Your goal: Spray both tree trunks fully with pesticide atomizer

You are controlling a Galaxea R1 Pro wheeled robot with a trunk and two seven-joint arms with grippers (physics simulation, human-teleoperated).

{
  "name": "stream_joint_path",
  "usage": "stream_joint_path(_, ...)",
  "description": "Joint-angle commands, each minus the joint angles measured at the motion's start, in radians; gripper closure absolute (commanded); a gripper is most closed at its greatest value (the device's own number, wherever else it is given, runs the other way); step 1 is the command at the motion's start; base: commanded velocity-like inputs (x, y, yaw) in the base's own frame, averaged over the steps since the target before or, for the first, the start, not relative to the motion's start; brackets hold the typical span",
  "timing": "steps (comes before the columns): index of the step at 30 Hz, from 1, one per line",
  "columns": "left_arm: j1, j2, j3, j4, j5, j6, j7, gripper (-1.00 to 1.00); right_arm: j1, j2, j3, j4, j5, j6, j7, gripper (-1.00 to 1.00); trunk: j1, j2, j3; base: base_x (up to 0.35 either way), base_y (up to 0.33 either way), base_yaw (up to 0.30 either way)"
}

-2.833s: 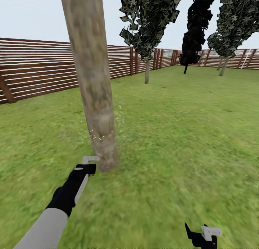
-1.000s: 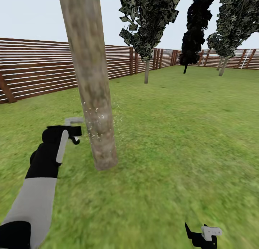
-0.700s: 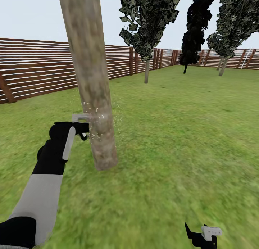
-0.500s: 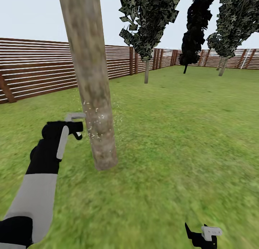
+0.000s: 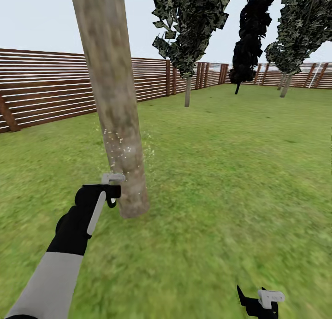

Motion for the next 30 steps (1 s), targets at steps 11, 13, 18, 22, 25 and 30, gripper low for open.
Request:
stream_joint_path(11,0.036,0.004,0.005,0.002,0.007,-0.001,0.080,1.00,-0.001,-0.002,-0.010,0.000,0.002,-0.002,0.007,-1.00,0.000,0.000,0.000,0.000,-0.270,0.089)
stream_joint_path(13,0.037,0.005,0.007,0.002,0.007,-0.001,0.093,1.00,-0.001,-0.003,-0.009,-0.001,0.002,-0.002,0.007,-1.00,0.000,0.000,0.000,0.000,-0.271,0.002)
stream_joint_path(18,0.037,0.006,0.048,0.004,0.008,-0.002,0.097,1.00,-0.001,-0.002,-0.009,-0.001,0.002,-0.002,0.007,-1.00,0.000,0.000,0.000,0.000,-0.271,0.000)
stream_joint_path(22,0.037,0.006,0.089,0.040,0.005,-0.004,0.096,1.00,-0.001,-0.002,-0.009,-0.001,0.002,-0.002,0.008,-1.00,0.000,0.000,0.000,0.000,-0.271,0.000)
stream_joint_path(25,0.037,0.006,0.091,0.044,0.005,-0.004,0.096,1.00,-0.001,-0.002,-0.009,-0.001,0.002,-0.002,0.008,-1.00,0.000,0.000,0.000,0.000,-0.271,0.176)
stream_joint_path(30,0.037,0.006,0.092,0.045,0.004,-0.004,0.096,1.00,-0.001,-0.002,-0.009,-0.001,0.002,-0.002,0.008,-1.00,0.000,0.000,0.000,0.000,-0.271,0.267)
